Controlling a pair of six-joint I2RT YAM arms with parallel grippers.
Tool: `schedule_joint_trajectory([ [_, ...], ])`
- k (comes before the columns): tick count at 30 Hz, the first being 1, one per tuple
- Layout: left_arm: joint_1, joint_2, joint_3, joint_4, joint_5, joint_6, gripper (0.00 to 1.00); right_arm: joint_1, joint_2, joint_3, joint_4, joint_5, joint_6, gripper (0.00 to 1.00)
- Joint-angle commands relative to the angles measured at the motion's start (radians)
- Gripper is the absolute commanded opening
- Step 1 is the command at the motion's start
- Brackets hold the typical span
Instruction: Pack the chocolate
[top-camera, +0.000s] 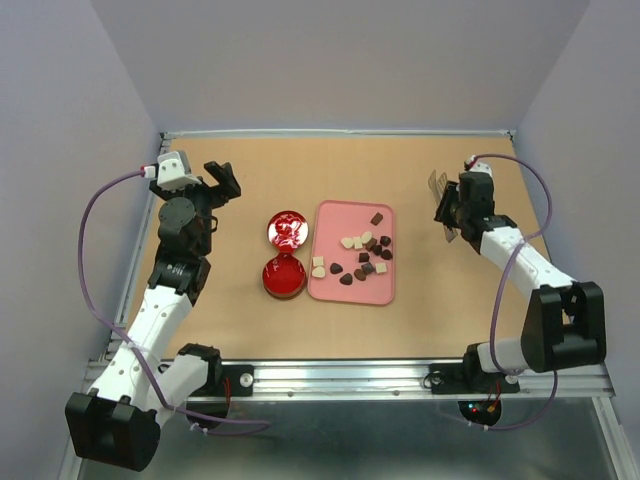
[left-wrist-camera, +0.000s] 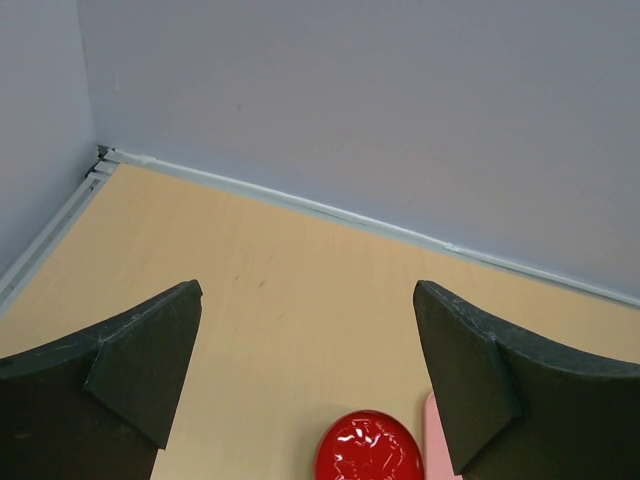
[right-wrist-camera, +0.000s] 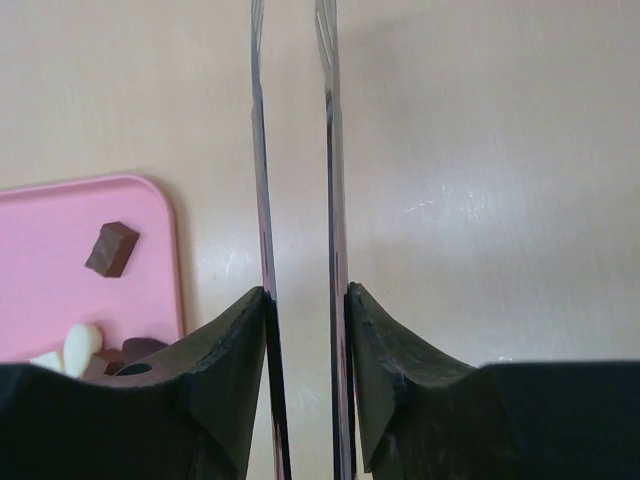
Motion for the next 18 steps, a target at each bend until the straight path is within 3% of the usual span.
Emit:
schedule_joint_trajectory([
  [1, -0.006, -0.013, -0.010, 0.056, 0.008, -0.007, 0.99, 0.046, -0.057, -0.016, -0.043, -0.006, -0.026, 0.42],
  [11, -0.006, 0.001, -0.031, 0.062, -0.001, -0.004, 0.99, 0.250, -0.156, 0.062, -0.161, -0.024, -0.043, 0.39],
  [18, -0.009, 0.027, -0.046, 0.078, -0.009, 0.004, 0.99, 0.379, -0.175, 0.118, -0.300, 0.046, -0.030, 0.39],
])
